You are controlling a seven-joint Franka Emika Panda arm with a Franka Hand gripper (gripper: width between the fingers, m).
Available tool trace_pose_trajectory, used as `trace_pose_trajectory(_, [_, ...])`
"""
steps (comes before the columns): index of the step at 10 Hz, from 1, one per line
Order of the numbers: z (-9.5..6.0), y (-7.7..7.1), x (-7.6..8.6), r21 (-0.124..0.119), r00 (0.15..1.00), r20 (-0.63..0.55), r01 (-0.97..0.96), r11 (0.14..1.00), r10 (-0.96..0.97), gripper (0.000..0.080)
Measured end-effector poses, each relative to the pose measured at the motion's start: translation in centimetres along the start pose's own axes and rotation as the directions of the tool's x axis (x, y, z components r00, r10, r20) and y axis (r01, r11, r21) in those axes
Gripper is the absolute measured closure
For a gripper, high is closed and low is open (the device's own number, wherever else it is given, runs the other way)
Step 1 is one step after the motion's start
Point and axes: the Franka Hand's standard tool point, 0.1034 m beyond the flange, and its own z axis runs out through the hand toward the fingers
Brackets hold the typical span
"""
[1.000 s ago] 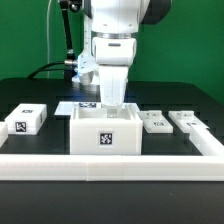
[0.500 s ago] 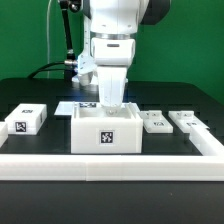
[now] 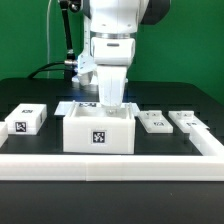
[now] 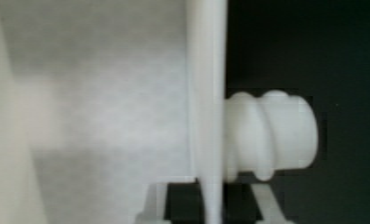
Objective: Assemble cabinet
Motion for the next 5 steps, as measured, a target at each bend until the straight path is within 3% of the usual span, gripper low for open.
trace_pose_trajectory(1, [0.1, 0.1, 0.0, -0.001, 1.0, -0.001, 0.008, 1.0, -0.008, 0.0761])
trace_pose_trajectory(5, [-0.3, 2.8, 1.2, -0.034, 0.999, -0.011, 0.043, 0.998, -0.044, 0.0761])
